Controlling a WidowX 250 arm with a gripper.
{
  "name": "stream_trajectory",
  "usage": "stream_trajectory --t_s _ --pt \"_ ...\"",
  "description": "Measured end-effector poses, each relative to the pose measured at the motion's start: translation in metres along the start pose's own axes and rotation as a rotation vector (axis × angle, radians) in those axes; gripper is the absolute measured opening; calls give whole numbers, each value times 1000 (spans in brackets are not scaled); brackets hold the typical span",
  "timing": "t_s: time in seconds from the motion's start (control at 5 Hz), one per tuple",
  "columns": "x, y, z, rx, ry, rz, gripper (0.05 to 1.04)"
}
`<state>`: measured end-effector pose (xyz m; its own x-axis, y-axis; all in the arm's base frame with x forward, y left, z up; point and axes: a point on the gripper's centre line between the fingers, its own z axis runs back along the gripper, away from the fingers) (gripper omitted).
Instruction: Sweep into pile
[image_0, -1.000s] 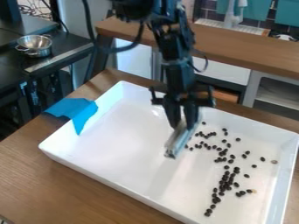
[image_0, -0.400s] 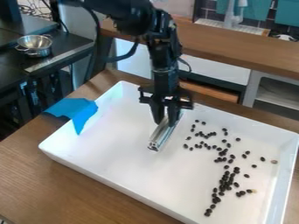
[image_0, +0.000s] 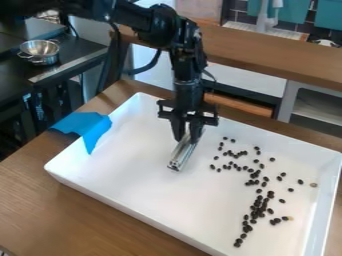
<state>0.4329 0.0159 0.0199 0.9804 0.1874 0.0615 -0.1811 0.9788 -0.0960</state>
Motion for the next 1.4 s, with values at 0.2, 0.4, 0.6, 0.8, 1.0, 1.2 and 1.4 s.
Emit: stream_trajectory --t_s 0.2,0.4,0.6,0.8,1.0,1.2,1.4 --pt "3 -4 -4 5 4 6 328" --pt "0 -19 -9 4 15 -12 328" --pt "-3 -34 -10 1 23 -26 328" --pt "-3 -52 -14 -5 24 -24 328" --pt "-3 -72 -17 -11 35 -43 328" --pt "1 -81 -18 -15 37 -27 328" --pt "7 -87 -19 -24 33 5 328"
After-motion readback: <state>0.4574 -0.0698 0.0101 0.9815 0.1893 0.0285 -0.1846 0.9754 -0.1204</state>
